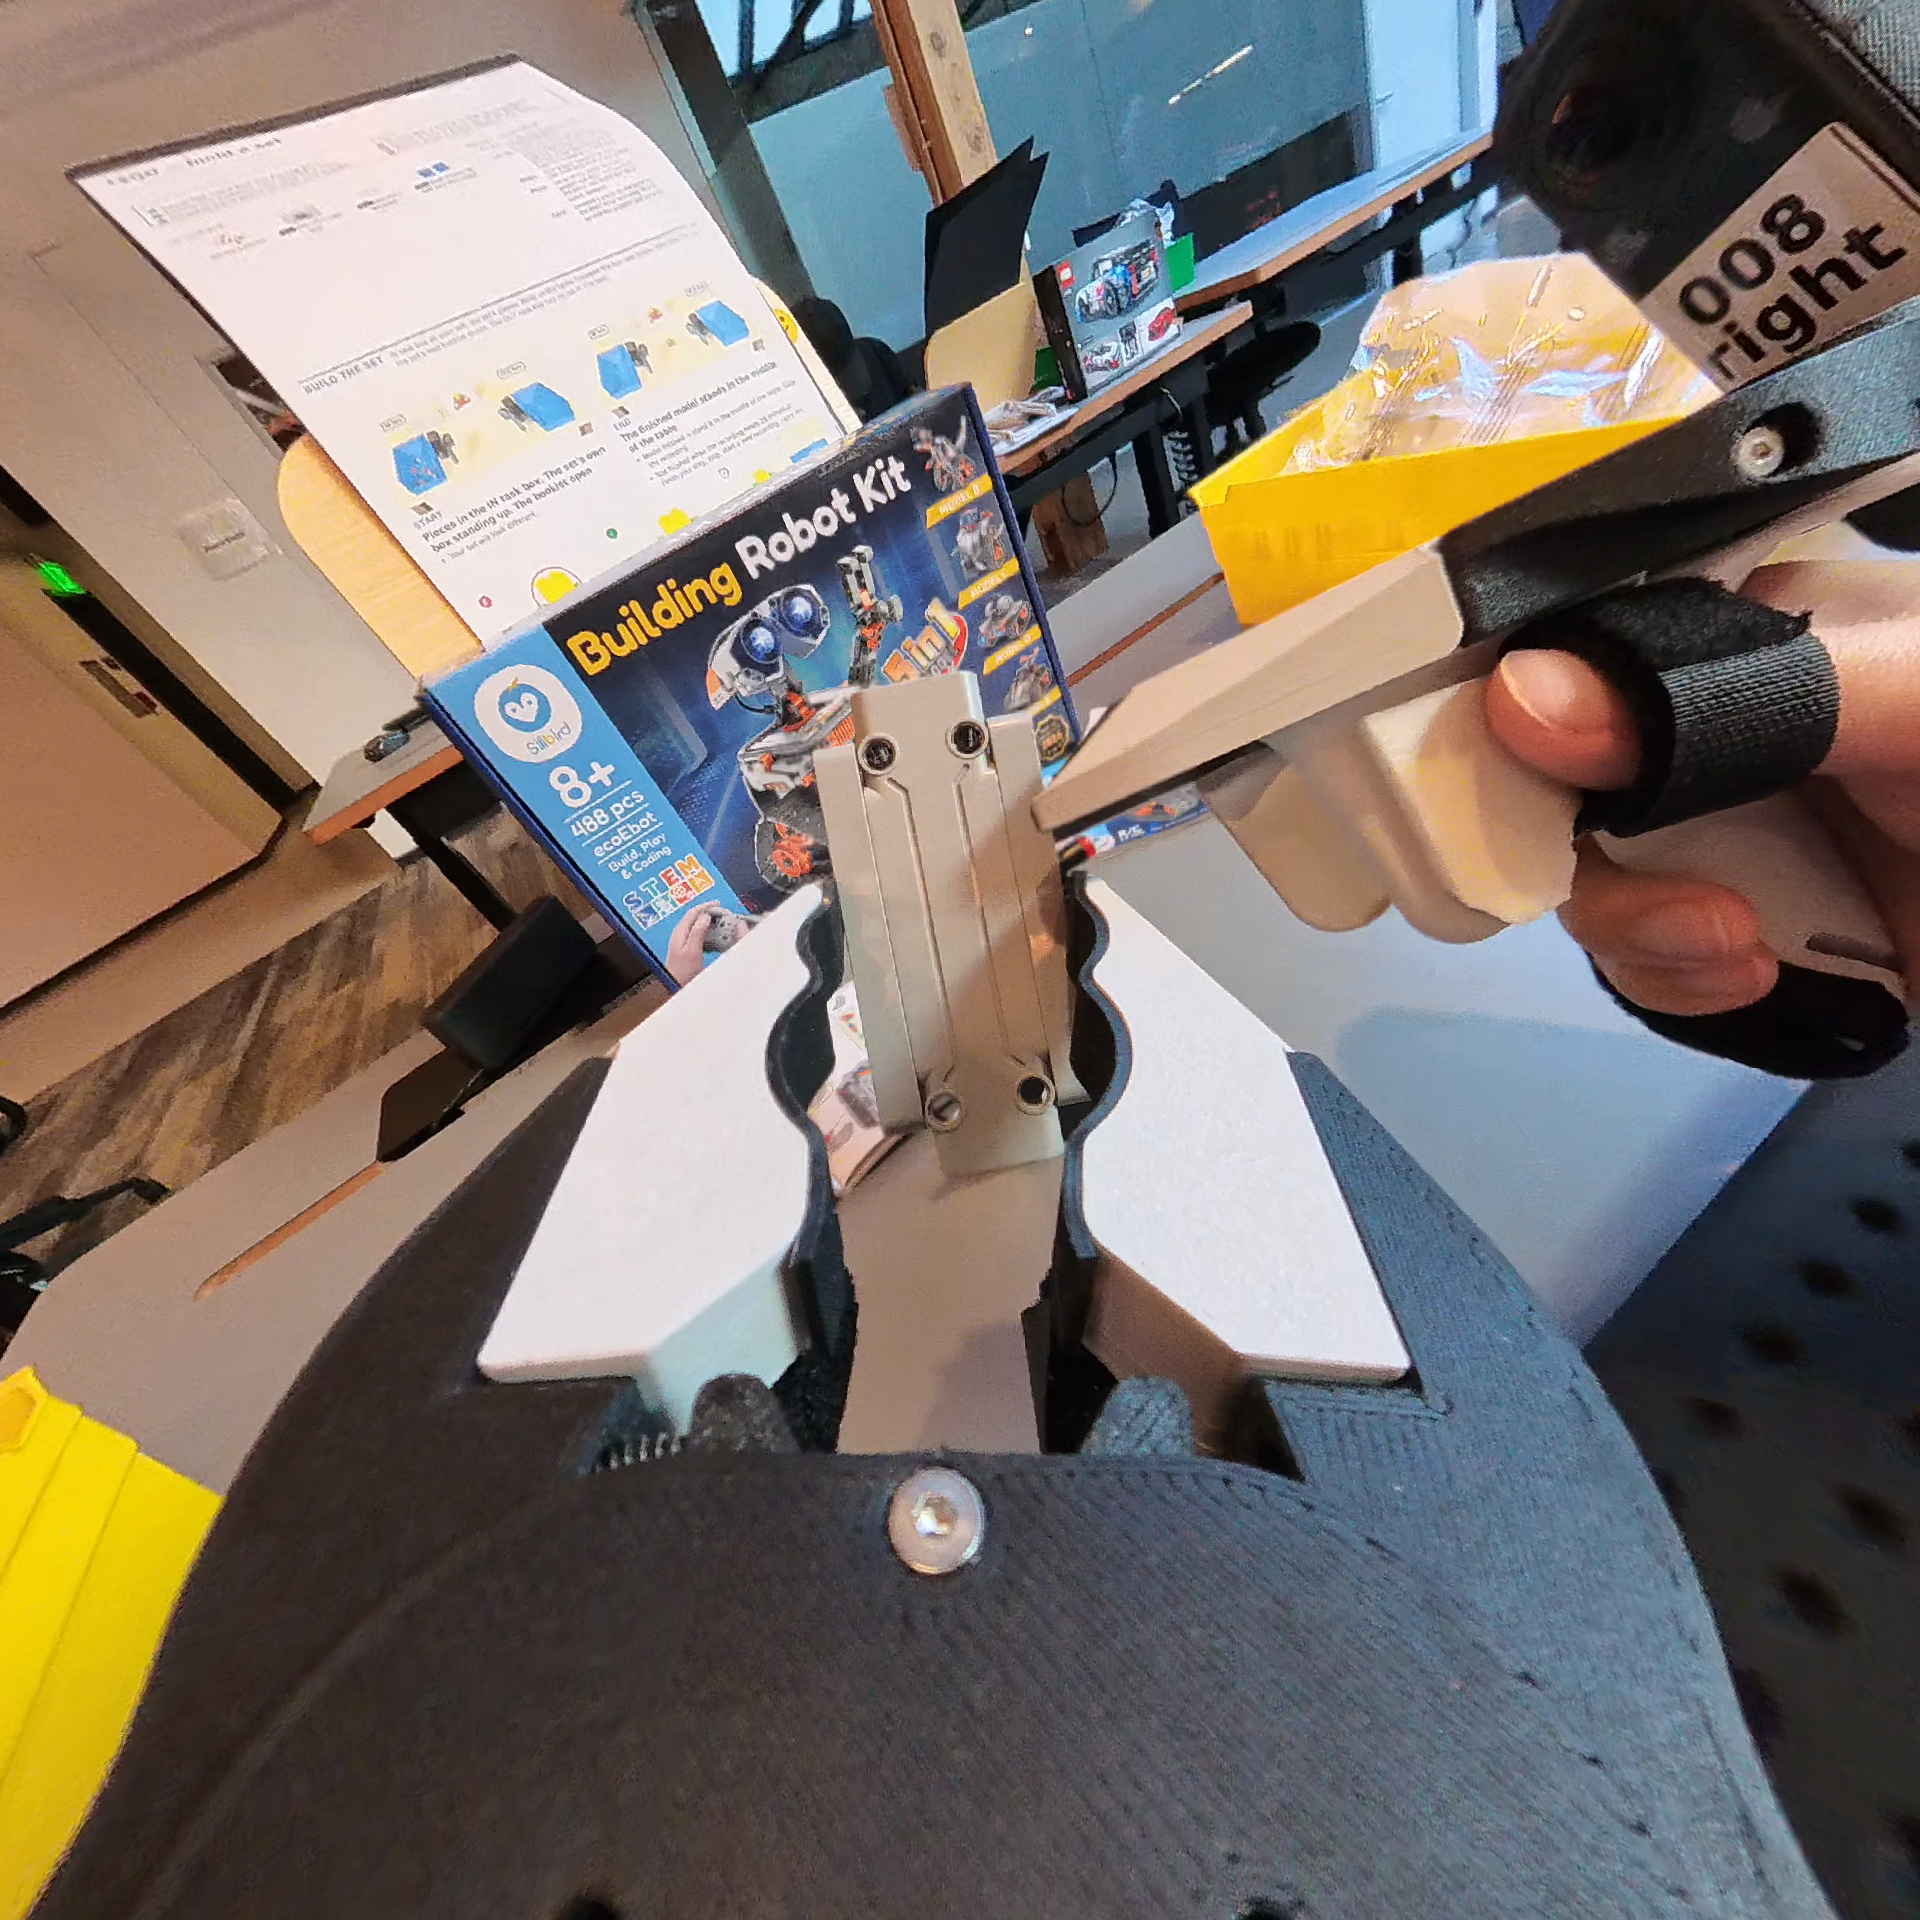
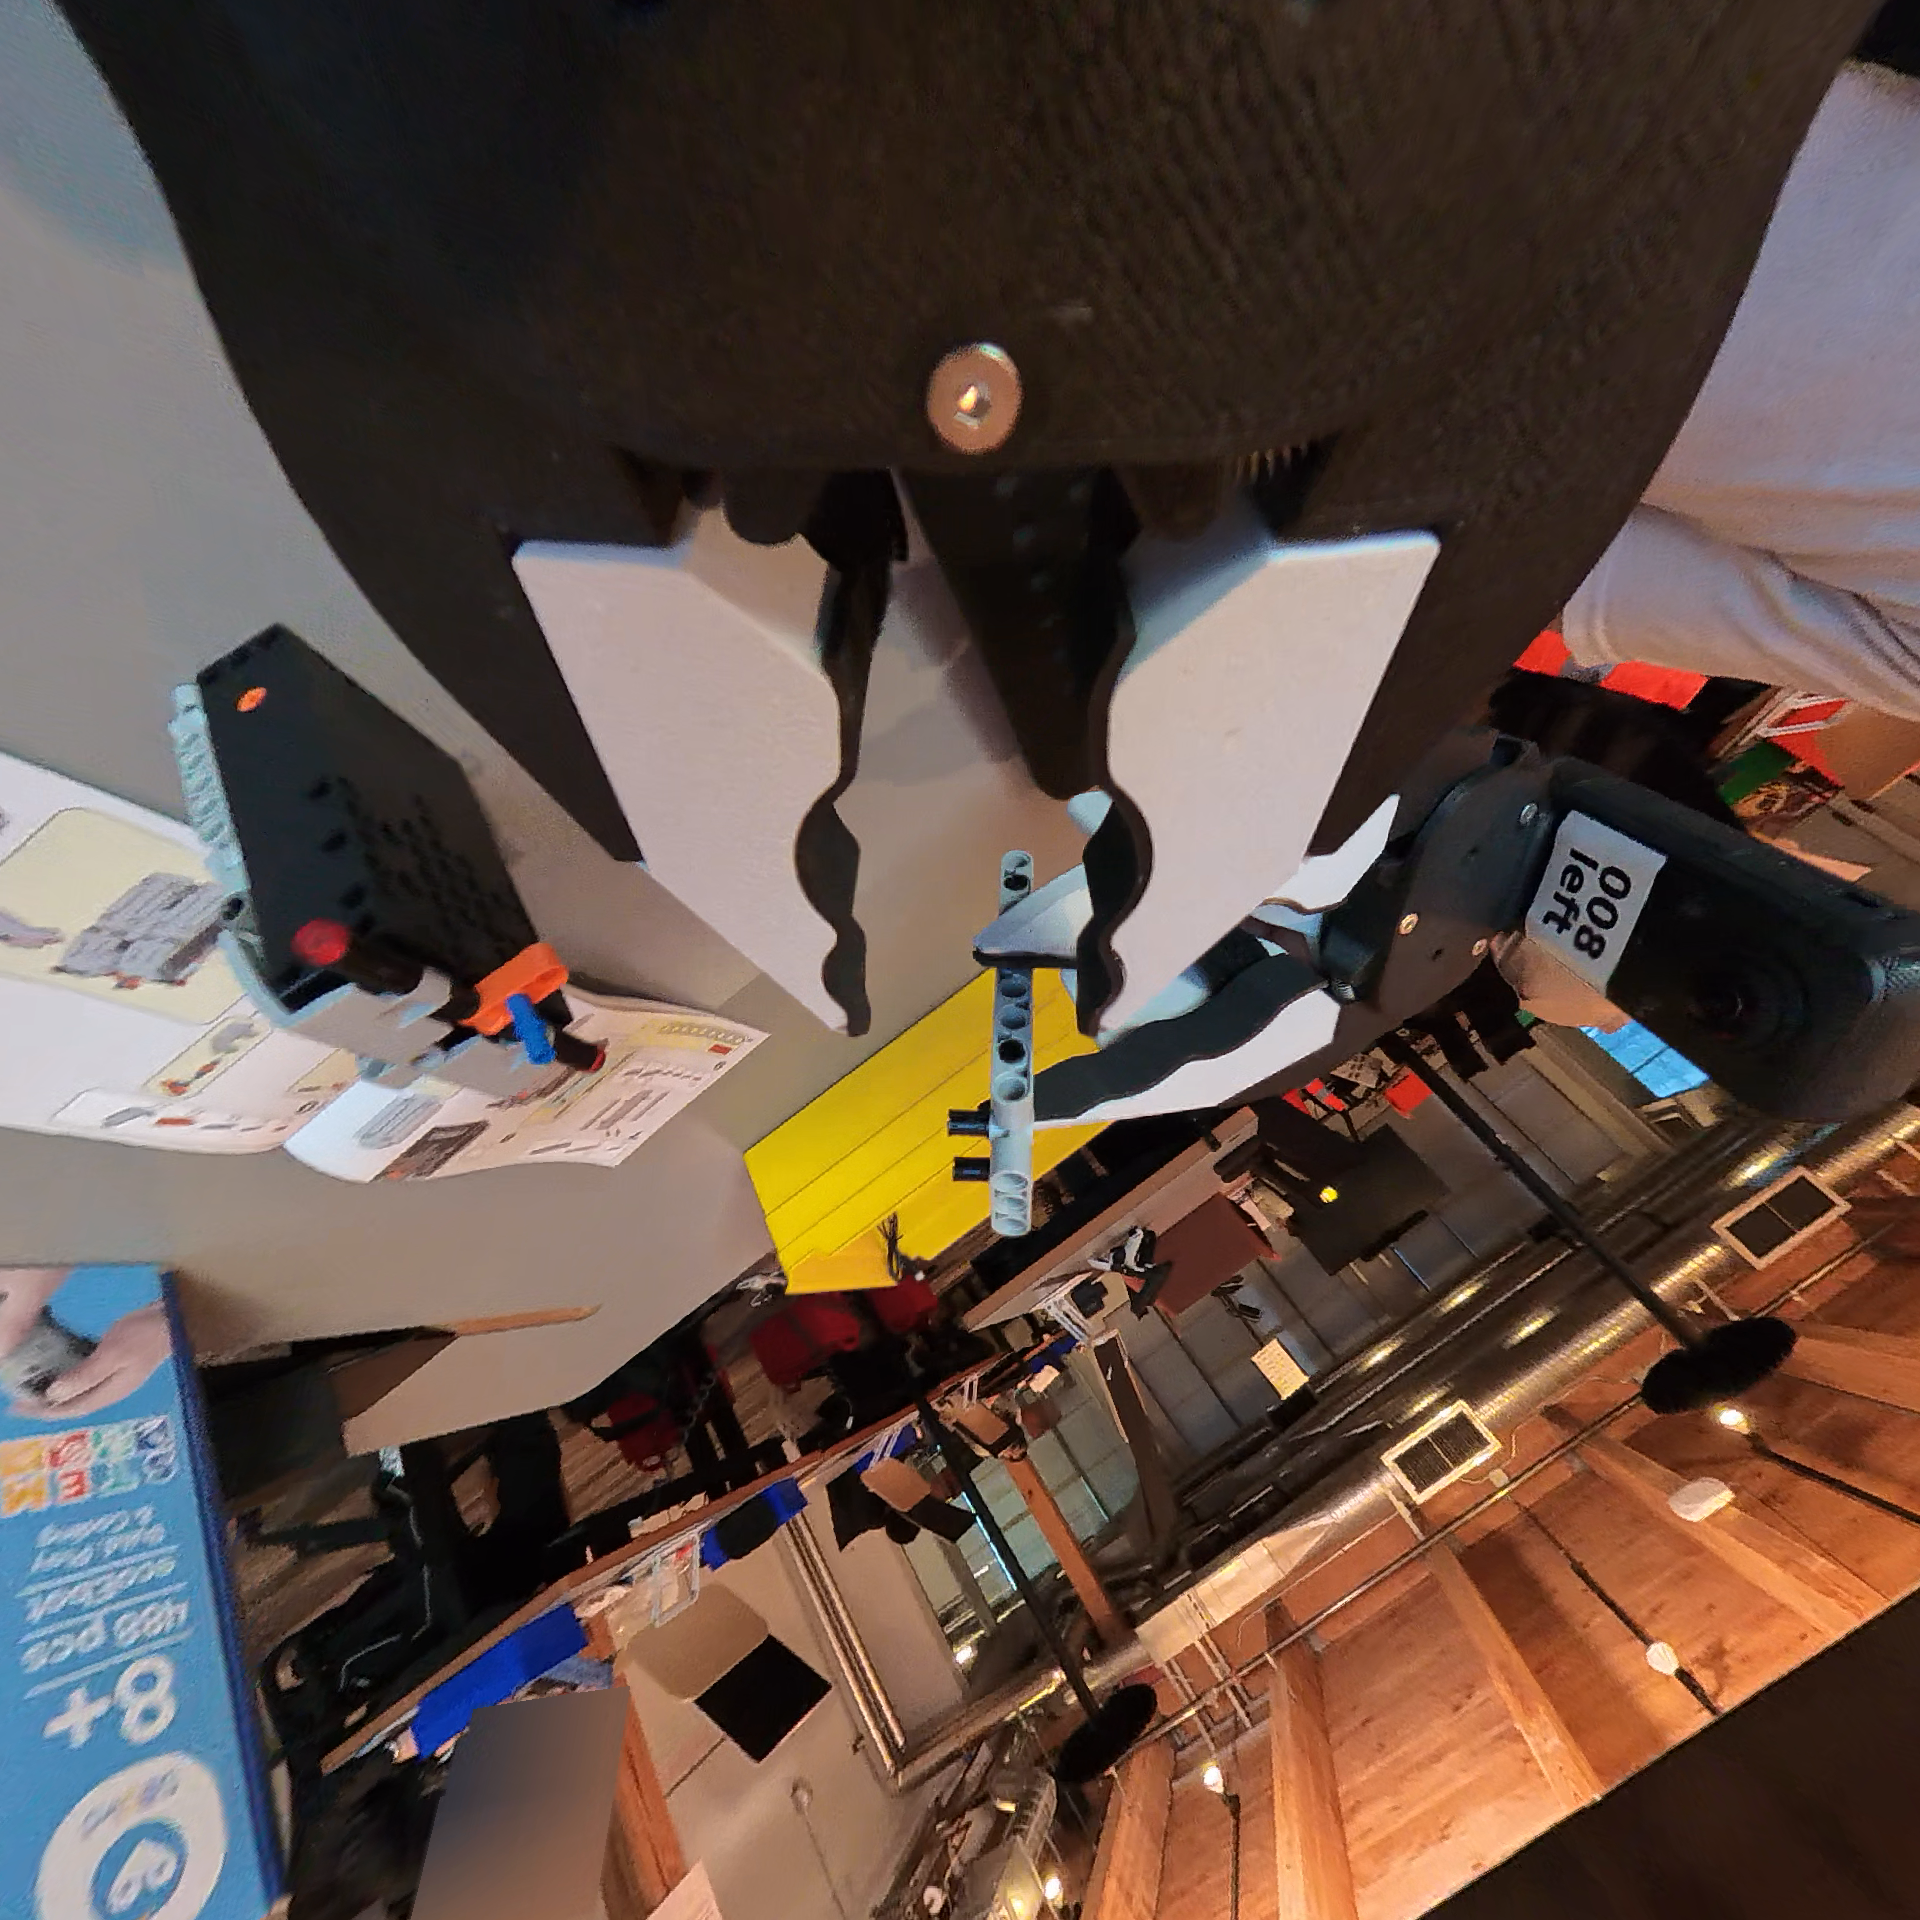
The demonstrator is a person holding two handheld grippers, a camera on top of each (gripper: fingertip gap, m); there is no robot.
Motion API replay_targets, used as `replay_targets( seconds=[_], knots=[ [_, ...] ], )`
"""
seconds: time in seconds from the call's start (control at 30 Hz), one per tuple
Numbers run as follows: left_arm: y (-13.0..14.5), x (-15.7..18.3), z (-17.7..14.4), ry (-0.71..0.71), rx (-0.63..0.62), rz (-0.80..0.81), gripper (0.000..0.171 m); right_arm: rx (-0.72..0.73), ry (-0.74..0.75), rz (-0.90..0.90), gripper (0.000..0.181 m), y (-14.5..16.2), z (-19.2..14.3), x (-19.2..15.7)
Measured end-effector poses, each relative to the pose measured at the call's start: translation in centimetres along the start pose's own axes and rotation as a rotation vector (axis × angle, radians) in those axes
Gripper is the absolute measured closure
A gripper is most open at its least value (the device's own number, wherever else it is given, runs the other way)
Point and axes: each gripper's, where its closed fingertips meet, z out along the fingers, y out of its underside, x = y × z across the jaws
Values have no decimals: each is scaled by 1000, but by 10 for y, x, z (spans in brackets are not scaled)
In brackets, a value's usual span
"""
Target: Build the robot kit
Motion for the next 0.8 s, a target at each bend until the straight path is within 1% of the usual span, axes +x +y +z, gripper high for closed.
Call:
replay_targets(
  seconds=[0.03,0.17,0.23,0.3,0.4,0.47,0.53,0.6,0.73,0.8],
  knots=[
    [4,1,-1,1,-6,9,130,-3,-10,12,143,5,2,-1],
    [21,4,-6,11,-17,3,130,22,-43,77,159,16,6,1],
    [25,6,-8,12,-14,3,130,7,-50,103,160,23,9,3],
    [29,8,-8,19,-20,7,130,17,-78,99,175,25,11,0],
    [36,10,-6,42,-34,18,130,1,-63,55,175,31,11,4],
    [42,15,-5,97,-48,-16,129,-15,-38,23,175,35,9,12],
    [45,20,-7,171,-54,-64,114,-25,-36,1,175,34,3,16],
    [49,22,-12,250,-70,-111,107,-25,-46,-31,175,28,-5,19],
    [64,22,-22,423,-123,-230,108,-59,-65,-196,175,17,-25,23],
    [69,13,-25,456,-121,-283,110,-83,-56,-271,175,13,-32,27]
  ],
)
